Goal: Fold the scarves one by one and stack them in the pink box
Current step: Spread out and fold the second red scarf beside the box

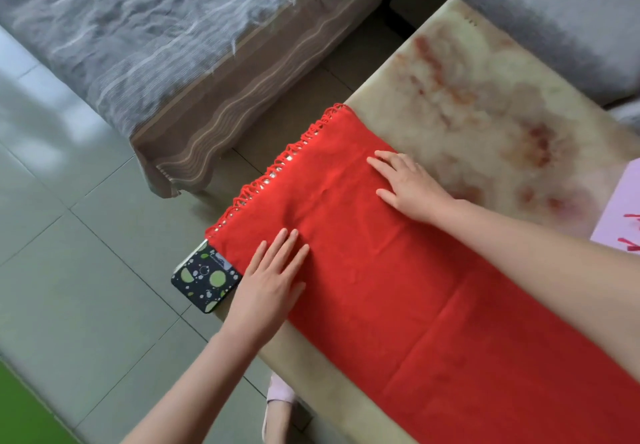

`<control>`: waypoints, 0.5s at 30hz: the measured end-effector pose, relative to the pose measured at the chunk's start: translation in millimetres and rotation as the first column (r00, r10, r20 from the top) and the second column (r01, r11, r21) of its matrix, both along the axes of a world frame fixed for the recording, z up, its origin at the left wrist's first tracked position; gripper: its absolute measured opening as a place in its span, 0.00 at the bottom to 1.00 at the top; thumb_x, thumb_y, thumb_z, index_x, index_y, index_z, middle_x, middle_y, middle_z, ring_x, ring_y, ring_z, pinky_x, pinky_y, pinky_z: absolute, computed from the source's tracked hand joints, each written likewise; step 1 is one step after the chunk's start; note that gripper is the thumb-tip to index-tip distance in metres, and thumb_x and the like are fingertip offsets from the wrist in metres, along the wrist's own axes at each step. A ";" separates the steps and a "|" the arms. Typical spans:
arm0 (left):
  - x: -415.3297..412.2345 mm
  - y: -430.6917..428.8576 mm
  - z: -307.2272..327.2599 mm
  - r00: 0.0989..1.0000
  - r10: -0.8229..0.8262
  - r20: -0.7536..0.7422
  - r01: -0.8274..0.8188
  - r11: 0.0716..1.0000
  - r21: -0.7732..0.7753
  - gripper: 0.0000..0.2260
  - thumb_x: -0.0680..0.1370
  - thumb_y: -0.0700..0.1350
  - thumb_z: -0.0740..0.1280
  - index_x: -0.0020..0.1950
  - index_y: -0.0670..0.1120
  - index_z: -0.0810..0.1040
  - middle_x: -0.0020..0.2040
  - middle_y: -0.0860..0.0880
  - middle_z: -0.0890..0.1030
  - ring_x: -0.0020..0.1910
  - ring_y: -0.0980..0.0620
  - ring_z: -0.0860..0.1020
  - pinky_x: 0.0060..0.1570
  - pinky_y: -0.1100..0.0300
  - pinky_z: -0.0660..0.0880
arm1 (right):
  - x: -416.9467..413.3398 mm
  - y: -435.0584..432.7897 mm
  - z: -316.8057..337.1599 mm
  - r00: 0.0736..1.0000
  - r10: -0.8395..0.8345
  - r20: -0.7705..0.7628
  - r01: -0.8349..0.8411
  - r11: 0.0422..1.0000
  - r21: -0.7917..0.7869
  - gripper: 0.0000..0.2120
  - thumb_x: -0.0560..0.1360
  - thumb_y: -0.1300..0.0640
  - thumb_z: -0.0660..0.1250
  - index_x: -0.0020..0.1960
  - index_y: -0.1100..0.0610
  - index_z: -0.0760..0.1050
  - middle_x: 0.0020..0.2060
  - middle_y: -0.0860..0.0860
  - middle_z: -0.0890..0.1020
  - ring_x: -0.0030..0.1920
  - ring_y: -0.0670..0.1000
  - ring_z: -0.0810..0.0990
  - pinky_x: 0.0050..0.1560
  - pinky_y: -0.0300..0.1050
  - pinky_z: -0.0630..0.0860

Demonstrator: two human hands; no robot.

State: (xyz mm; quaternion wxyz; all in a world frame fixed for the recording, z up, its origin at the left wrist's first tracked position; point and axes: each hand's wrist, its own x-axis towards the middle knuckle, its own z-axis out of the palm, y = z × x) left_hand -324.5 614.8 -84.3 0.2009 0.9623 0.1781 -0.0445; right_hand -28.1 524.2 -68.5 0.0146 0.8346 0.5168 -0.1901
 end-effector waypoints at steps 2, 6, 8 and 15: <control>1.0 -7.0 -0.1 0.997 0.010 -0.082 -0.004 0.998 0.065 0.32 0.68 0.47 0.75 0.71 0.47 0.70 0.73 0.45 0.67 0.73 0.46 0.63 0.69 0.47 0.55 | 0.7 -31.6 -0.3 1.000 0.006 -0.019 -0.007 1.000 -0.028 0.31 0.78 0.54 0.63 0.77 0.54 0.55 0.76 0.52 0.57 0.75 0.54 0.56 0.74 0.51 0.56; 8.7 -23.0 1.7 0.990 0.118 -0.077 -0.109 0.988 0.113 0.34 0.65 0.41 0.76 0.69 0.43 0.71 0.71 0.41 0.69 0.72 0.43 0.62 0.70 0.46 0.54 | -7.4 -115.6 1.8 0.999 -0.032 -0.004 0.032 0.997 -0.071 0.32 0.78 0.55 0.62 0.77 0.52 0.51 0.77 0.51 0.50 0.77 0.53 0.50 0.76 0.48 0.50; 14.2 -37.2 2.6 0.987 0.136 -0.088 -0.127 0.986 0.107 0.34 0.64 0.40 0.77 0.68 0.42 0.72 0.70 0.38 0.69 0.71 0.40 0.66 0.69 0.44 0.60 | -16.1 -163.0 4.4 0.999 -0.045 0.004 0.045 0.993 -0.108 0.32 0.79 0.54 0.60 0.77 0.49 0.47 0.77 0.49 0.45 0.77 0.51 0.46 0.76 0.47 0.47; 49.0 -109.4 9.2 0.992 0.044 -0.115 -0.042 0.999 0.022 0.33 0.64 0.41 0.78 0.67 0.42 0.73 0.69 0.36 0.70 0.68 0.37 0.69 0.63 0.39 0.66 | -39.3 -285.1 17.5 0.990 -0.135 -0.039 0.124 0.970 -0.207 0.35 0.80 0.53 0.58 0.77 0.49 0.38 0.76 0.48 0.37 0.77 0.48 0.40 0.75 0.41 0.43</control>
